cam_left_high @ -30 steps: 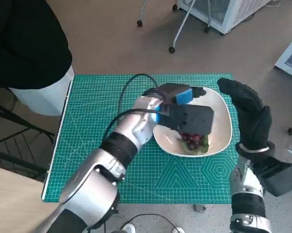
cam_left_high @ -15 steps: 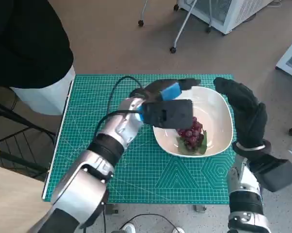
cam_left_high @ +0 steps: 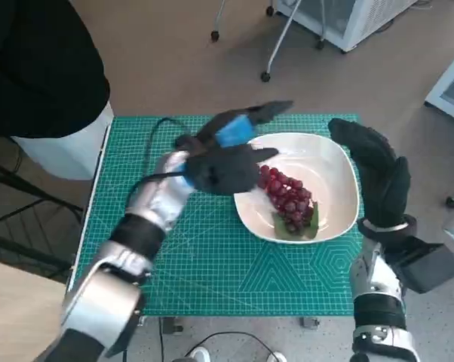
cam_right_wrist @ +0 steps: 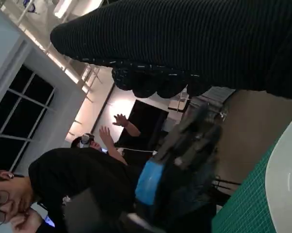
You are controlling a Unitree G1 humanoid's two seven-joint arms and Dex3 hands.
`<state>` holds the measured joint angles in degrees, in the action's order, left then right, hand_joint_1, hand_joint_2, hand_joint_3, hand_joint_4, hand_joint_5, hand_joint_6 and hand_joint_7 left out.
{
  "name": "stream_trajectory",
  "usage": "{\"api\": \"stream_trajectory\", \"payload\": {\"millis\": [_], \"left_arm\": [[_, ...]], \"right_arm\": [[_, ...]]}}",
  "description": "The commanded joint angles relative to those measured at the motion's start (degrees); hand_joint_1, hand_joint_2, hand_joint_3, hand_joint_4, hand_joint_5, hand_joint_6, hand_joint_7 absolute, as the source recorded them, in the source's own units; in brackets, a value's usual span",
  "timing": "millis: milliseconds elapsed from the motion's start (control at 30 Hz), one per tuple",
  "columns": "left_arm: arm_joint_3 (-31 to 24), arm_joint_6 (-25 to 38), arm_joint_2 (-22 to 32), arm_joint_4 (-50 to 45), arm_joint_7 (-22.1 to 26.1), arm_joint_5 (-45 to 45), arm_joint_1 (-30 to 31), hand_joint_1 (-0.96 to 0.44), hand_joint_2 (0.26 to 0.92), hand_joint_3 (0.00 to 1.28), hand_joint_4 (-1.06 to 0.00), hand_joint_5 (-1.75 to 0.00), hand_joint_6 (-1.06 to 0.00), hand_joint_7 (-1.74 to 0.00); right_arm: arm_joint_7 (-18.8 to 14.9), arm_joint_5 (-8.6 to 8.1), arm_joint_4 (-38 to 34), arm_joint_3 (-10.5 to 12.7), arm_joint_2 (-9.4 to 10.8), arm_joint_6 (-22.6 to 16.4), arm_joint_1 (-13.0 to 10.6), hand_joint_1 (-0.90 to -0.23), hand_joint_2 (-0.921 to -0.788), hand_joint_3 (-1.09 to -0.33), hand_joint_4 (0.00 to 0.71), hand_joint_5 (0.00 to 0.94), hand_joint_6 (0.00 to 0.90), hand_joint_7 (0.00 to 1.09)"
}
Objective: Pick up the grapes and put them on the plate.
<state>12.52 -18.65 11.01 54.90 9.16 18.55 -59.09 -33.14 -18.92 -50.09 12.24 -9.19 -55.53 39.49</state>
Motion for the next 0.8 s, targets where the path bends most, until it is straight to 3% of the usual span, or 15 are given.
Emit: {"api": "stream_trajectory", "payload": {"millis": [33, 467, 800], "left_arm": [[-5.26, -5.06, 1.88, -3.55, 0.87, -6.34, 5.87, -0.63, 0.921, 0.53, -0.28, 0.00, -0.34, -0.03], [-16.54, -22.17, 0.51, -7.97, 4.75, -22.63, 18.71, -0.63, 0.921, 0.61, -0.19, 0.00, -0.26, 0.00], [-19.04, -22.82, -1.76, -15.99, 11.23, -31.68, 26.75, -0.65, 0.921, 0.66, -0.11, 0.00, -0.20, 0.00]], "right_arm": [[-1.33, -0.41, -0.95, -0.08, 0.61, 0.43, -0.14, -0.486, -0.921, -0.574, 0.229, 0.006, 0.194, 0.01], [-3.16, -1.08, -2.68, 0.28, 1.28, 0.26, 0.93, -0.495, -0.921, -0.548, 0.235, 0.006, 0.201, 0.01], [-3.34, -0.53, -4.45, 0.33, 1.72, -0.67, 1.97, -0.490, -0.921, -0.538, 0.240, 0.006, 0.205, 0.02]]}}
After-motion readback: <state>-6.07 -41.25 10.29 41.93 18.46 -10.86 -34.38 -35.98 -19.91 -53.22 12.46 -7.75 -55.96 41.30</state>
